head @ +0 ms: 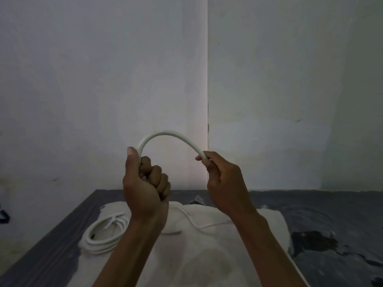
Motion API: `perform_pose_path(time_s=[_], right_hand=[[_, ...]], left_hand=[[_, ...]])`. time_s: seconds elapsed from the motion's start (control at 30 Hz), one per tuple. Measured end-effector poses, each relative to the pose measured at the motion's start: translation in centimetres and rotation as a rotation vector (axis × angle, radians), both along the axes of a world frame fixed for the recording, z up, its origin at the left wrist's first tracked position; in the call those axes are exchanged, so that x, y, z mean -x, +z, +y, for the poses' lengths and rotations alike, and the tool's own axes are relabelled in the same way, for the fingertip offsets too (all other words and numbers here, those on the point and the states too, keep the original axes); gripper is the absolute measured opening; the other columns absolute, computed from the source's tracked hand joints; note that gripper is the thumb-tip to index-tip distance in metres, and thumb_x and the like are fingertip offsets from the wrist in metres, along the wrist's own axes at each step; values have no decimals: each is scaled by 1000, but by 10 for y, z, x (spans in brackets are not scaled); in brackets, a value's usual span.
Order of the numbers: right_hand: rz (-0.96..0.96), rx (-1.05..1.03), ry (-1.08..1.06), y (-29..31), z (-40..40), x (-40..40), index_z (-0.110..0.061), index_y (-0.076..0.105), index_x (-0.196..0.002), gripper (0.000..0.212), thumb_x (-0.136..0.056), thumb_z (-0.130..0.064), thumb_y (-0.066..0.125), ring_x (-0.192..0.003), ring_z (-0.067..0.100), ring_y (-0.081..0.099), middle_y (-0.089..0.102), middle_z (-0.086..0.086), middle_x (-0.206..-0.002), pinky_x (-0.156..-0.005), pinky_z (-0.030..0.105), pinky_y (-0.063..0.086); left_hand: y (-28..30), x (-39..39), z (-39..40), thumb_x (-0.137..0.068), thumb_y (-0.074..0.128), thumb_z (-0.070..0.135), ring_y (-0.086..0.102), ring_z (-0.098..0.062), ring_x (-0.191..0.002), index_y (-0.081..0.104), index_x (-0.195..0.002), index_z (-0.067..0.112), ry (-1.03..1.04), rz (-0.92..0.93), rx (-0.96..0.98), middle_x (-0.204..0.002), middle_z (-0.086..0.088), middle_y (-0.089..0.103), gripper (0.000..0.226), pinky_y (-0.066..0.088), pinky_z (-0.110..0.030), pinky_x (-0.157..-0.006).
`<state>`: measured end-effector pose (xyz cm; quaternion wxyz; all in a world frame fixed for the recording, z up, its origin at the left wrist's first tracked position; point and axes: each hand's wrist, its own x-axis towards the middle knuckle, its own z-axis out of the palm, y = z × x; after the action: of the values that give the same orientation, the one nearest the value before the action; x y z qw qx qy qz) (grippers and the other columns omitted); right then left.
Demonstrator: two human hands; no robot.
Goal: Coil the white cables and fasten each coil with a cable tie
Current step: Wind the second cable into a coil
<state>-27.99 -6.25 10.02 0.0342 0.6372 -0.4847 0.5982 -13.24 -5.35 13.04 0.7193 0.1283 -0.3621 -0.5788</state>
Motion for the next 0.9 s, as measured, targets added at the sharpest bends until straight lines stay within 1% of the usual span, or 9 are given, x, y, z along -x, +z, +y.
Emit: perform_pose_path(time_s=[0.17,0.33,0.4,0.5,0.57,0.63,0.7,0.77,0.9], right_hand=[[34,53,-24,5,-3,5,-17,71,-103,32,-97,-32,43,-61,4,59,68,-9,-85,-51,7,42],[57,84,11,4,-8,11,-18,71,-100,24,-97,-25,49,-54,13,53,71,-1,-78,-42,21,40],[64,79,23,4,-8,17,-16,71,-104,26,-97,-28,48,-54,10,53,70,-4,-81,-45,15,38],[73,26,-18,-2,-8,29,-15,69,-115,32,-97,-32,49,-66,-3,58,71,-7,-93,-59,9,47],[71,2,-64,-7,-8,32,-14,66,-121,35,-94,-31,51,-87,5,66,72,0,-108,-80,26,58],[92,25,-103,-6,-7,29,-13,66,-122,31,-94,-24,57,-92,14,69,72,2,-112,-85,33,58],[123,85,-112,4,-2,25,-12,67,-120,33,-93,-28,56,-76,1,64,73,3,-107,-73,20,57],[146,134,-102,17,2,24,-13,68,-119,40,-92,-36,51,-64,-11,52,74,2,-103,-62,2,45],[189,129,-149,22,5,31,-16,67,-121,36,-93,-34,53,-63,-15,48,74,0,-104,-63,0,40]], left_hand=[[-6,1,-5,-98,34,47,11,-7,-35,23,-56,23,42,23,5,-41,8,17,49,10,-18,-36],[-18,3,-7,-99,32,44,14,-7,-34,28,-51,22,88,16,55,-40,8,21,53,15,-16,-35],[-21,3,-9,-99,31,43,15,-6,-34,30,-49,23,87,0,65,-39,9,22,54,15,-15,-36],[-26,7,-11,-99,32,45,16,-6,-35,31,-49,24,54,-50,28,-40,9,23,54,13,-18,-37],[-29,10,-11,-99,32,45,16,-6,-35,31,-50,23,32,-56,-6,-40,8,23,54,13,-19,-37],[-29,11,-10,-99,32,46,16,-6,-35,30,-50,23,27,-39,-8,-41,8,23,54,14,-18,-37],[-25,10,-8,-98,31,47,16,-6,-34,30,-50,23,37,-18,20,-40,8,22,54,14,-16,-37],[-20,7,-8,-97,31,48,16,-5,-34,29,-49,24,42,-11,53,-40,9,22,54,14,-15,-36],[-16,5,-6,-88,37,53,16,-4,-34,30,-49,25,9,-50,79,-40,10,23,49,16,-13,-35]])
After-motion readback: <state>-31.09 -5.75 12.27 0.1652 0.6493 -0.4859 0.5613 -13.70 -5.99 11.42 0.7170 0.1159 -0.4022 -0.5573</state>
